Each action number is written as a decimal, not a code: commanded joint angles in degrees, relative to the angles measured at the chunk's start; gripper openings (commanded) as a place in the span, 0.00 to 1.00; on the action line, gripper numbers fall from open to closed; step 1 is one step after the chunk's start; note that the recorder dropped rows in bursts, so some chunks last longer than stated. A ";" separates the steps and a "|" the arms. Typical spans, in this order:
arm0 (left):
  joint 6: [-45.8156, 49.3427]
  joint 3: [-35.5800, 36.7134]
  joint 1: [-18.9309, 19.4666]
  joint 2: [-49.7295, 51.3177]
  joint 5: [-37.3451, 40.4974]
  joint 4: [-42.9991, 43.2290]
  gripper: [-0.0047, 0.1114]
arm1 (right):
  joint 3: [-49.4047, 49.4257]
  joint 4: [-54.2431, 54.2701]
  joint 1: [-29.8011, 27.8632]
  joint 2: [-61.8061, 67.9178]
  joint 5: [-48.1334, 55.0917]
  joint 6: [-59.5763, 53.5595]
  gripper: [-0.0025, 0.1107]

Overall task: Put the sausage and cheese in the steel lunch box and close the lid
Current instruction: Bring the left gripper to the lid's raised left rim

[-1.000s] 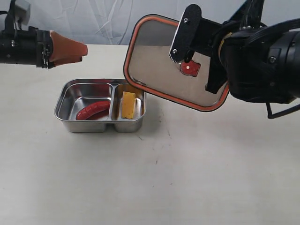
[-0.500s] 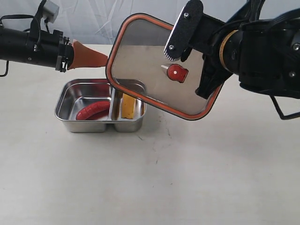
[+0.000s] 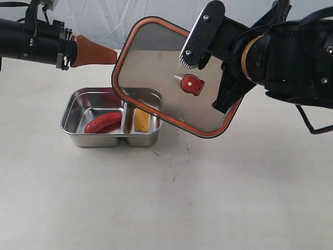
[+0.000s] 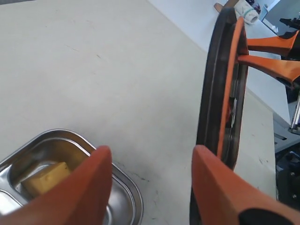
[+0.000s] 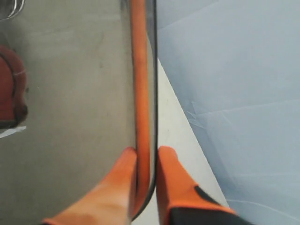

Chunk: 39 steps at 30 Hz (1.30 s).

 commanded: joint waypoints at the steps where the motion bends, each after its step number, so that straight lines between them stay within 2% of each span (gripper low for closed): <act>1: -0.65 -0.30 -0.08 -1.43 0.65 0.43 0.48 | 0.05 0.92 0.00 -0.50 -2.90 0.22 0.01; 12: -0.86 -0.30 -0.08 -1.61 0.65 0.81 0.48 | 0.05 3.16 -3.39 -0.50 -4.91 0.35 0.01; 23: -0.83 -0.30 2.61 -1.61 0.65 -1.60 0.48 | 0.05 3.16 -3.39 -0.50 -4.80 0.35 0.01; 39: -2.46 -0.30 2.24 -5.07 0.65 -0.46 0.48 | 0.05 3.16 -3.53 0.86 -7.01 0.22 0.01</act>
